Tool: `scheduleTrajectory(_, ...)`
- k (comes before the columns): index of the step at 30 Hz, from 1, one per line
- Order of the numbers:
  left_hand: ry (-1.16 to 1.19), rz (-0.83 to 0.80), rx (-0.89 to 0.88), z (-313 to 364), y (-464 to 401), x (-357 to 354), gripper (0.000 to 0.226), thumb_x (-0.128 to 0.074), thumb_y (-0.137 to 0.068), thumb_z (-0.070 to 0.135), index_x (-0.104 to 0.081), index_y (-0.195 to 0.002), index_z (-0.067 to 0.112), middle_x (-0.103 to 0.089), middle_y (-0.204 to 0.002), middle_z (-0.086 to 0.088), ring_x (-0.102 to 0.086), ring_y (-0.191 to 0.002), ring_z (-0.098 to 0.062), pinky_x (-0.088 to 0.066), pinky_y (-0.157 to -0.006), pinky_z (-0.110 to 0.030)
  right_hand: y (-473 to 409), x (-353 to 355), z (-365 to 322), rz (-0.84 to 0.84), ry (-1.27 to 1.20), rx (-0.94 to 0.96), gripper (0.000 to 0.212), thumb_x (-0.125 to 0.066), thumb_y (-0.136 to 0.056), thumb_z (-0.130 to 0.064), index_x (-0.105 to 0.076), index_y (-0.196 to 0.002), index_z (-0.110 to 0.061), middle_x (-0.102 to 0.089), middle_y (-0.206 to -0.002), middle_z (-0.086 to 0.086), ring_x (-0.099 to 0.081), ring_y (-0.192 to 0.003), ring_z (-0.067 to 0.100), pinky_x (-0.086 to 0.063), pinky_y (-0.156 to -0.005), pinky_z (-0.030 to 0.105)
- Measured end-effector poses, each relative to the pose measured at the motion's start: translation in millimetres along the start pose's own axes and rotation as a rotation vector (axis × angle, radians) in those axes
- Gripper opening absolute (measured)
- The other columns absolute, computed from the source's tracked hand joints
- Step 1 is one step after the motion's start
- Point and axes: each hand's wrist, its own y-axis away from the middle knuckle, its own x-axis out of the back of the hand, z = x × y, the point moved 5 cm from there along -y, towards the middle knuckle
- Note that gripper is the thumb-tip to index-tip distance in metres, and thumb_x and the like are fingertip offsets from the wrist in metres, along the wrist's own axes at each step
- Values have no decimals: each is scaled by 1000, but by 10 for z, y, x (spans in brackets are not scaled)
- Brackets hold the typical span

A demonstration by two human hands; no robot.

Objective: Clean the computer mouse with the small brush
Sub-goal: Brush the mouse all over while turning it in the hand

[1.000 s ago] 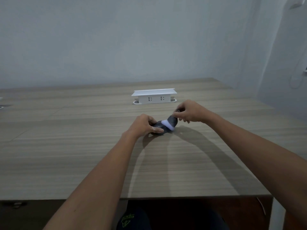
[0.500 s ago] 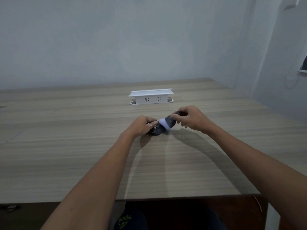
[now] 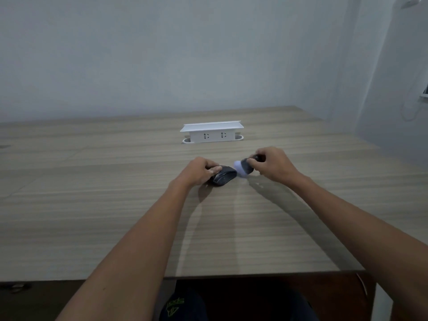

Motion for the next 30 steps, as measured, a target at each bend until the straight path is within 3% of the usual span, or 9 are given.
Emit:
scheduleTrajectory(3, -13, 7, -7, 7, -11, 8, 26, -57, -98, 24, -75, -113, 14, -75, -108, -7, -67, -103, -24, -48, -87, -31, 72, -87, -155, -221, -169, 52, 18, -70, -89, -26, -78, -91, -9, -72, -68, 4, -62, -51, 11, -52, -53, 24)
scheduleTrajectory(6, -32, 21, 4, 0, -34, 5, 27, -56, -98, 26, -75, -113, 14, -76, -107, -8, -68, -102, -24, -49, -88, -32, 21, -107, -140, -128, 41, 66, 17, -69, -87, -24, -79, -90, -10, -70, -71, -1, -61, -57, 10, -49, -59, 24)
scheduleTrajectory(8, -30, 22, 16, -8, -35, -6, 26, -56, -98, 26, -75, -113, 15, -76, -107, -8, -68, -100, -24, -48, -86, -30, -4, -45, -161, -67, 53, 65, 16, -68, -87, -22, -79, -89, -10, -69, -71, -2, -60, -60, 11, -44, -57, 19)
scheduleTrajectory(12, -25, 30, 12, -1, -35, 7, 26, -57, -98, 25, -75, -113, 14, -75, -108, -8, -67, -102, -24, -48, -87, -31, 32, -123, -274, -271, -66, 105, 14, -69, -87, -25, -78, -88, -14, -67, -64, -2, -54, -47, 2, -44, -47, 15)
scheduleTrajectory(15, -27, 28, 19, 2, -34, -1, 27, -57, -98, 26, -74, -115, 14, -75, -109, -8, -67, -103, -24, -49, -90, -33, -72, -113, -199, -124, 139, 109, 16, -68, -84, -21, -78, -85, -8, -71, -72, 1, -59, -61, 10, -45, -57, 26)
scheduleTrajectory(17, -10, 35, 31, -2, -23, -2, 27, -57, -98, 26, -74, -116, 14, -75, -111, -8, -66, -104, -23, -48, -91, -32, -112, -72, -211, -85, 151, 115, 16, -68, -84, -20, -78, -85, -7, -72, -74, 1, -61, -67, 15, -45, -61, 28)
scheduleTrajectory(21, -7, 35, 27, -19, -42, 6, 26, -58, -97, 25, -74, -114, 14, -75, -110, -8, -67, -105, -24, -49, -91, -34, -39, -175, -431, -285, 58, 216, 12, -69, -85, -23, -78, -85, -15, -69, -70, -8, -56, -60, 2, -41, -59, 19)
scheduleTrajectory(25, -11, 25, 30, 1, -36, -1, 27, -58, -98, 25, -73, -116, 13, -75, -110, -9, -66, -104, -24, -49, -92, -35, -199, -146, -347, -207, 262, 188, 15, -65, -80, -16, -75, -78, -5, -72, -73, 8, -58, -66, 19, -37, -56, 27)
scheduleTrajectory(30, 1, 26, 17, -8, -53, 13, 26, -58, -97, 24, -74, -115, 14, -75, -109, -8, -67, -104, -24, -49, -91, -33, -164, -122, -527, -347, 123, 203, 13, -68, -85, -24, -78, -83, -15, -67, -64, -1, -56, -55, 9, -44, -56, 24)
